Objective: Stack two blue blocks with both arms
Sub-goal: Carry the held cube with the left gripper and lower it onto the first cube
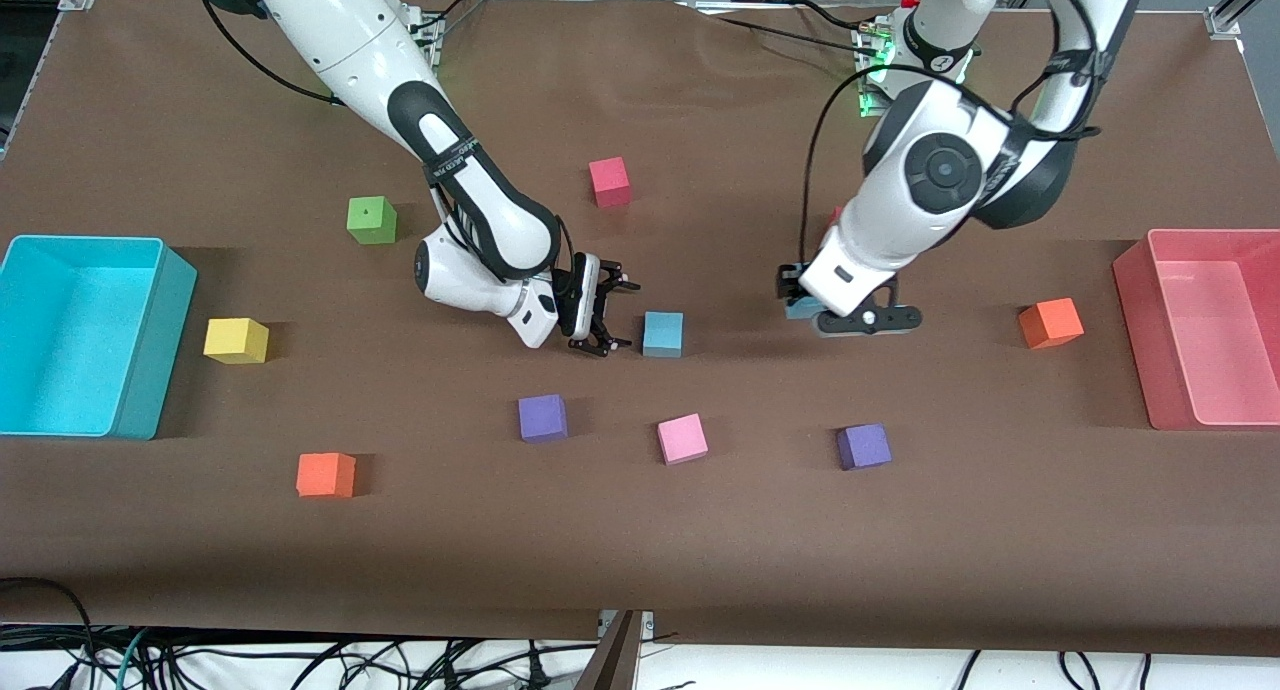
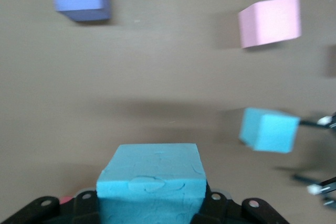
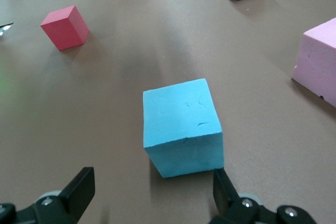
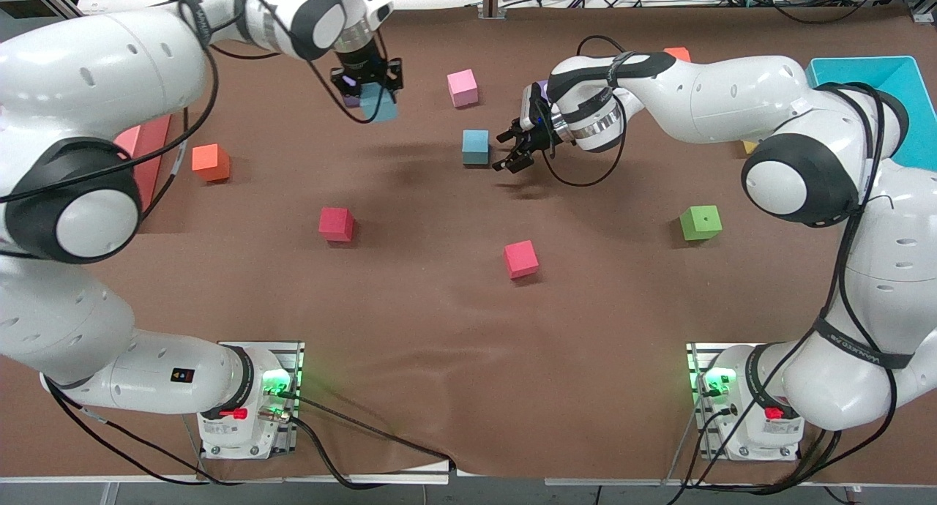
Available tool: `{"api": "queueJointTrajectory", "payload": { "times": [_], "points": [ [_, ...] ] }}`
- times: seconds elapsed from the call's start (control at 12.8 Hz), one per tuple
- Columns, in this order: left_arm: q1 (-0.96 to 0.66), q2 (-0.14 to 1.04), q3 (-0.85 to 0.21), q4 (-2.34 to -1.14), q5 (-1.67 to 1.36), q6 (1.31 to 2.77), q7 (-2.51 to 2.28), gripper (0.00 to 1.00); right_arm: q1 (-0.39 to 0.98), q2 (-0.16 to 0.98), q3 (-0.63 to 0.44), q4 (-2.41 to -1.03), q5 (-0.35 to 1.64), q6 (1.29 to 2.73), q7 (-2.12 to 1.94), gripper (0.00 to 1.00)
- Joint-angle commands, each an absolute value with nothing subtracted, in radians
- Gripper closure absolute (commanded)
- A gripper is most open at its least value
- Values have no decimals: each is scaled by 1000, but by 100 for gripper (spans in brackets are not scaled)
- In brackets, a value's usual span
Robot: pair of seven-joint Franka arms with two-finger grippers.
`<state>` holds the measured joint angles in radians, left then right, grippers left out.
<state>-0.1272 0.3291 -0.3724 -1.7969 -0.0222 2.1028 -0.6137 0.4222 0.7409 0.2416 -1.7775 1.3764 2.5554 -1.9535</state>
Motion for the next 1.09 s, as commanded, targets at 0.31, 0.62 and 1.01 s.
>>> {"api": "queueJointTrajectory", "payload": {
  "times": [0.31, 0.62, 1.01],
  "points": [
    [-302, 606, -359, -1485, -25, 2072, -862, 86, 419, 726, 249, -1802, 1419, 2568, -1985, 0],
    [-347, 666, -359, -1483, 46, 2136, -916, 84, 419, 735, 247, -1798, 1440, 2569, -1985, 0],
    [-374, 715, -356, -1483, 67, 2206, -927, 84, 423, 752, 247, -1783, 1463, 2569, -1983, 0]
  ]
}}
